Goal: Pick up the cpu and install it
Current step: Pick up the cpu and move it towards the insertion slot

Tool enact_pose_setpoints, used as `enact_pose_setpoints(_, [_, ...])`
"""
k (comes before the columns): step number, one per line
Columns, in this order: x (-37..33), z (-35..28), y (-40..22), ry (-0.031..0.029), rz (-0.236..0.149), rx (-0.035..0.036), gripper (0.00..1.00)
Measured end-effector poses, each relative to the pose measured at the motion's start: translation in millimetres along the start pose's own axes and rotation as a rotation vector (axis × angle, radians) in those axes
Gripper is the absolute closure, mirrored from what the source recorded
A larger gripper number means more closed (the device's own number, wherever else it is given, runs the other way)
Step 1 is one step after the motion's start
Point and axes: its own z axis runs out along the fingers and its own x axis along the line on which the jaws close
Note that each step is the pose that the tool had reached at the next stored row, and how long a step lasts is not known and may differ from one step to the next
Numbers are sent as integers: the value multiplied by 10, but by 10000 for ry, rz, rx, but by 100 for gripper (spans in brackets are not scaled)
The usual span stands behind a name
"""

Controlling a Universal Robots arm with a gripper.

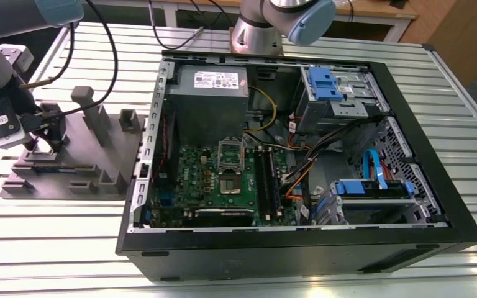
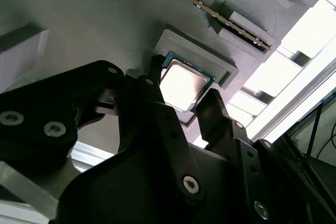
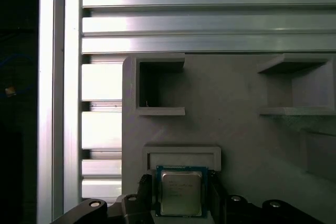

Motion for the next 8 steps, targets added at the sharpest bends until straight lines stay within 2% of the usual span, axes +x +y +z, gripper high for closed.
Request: enact_pose_setpoints(8, [4, -16, 1, -1, 0, 0, 46])
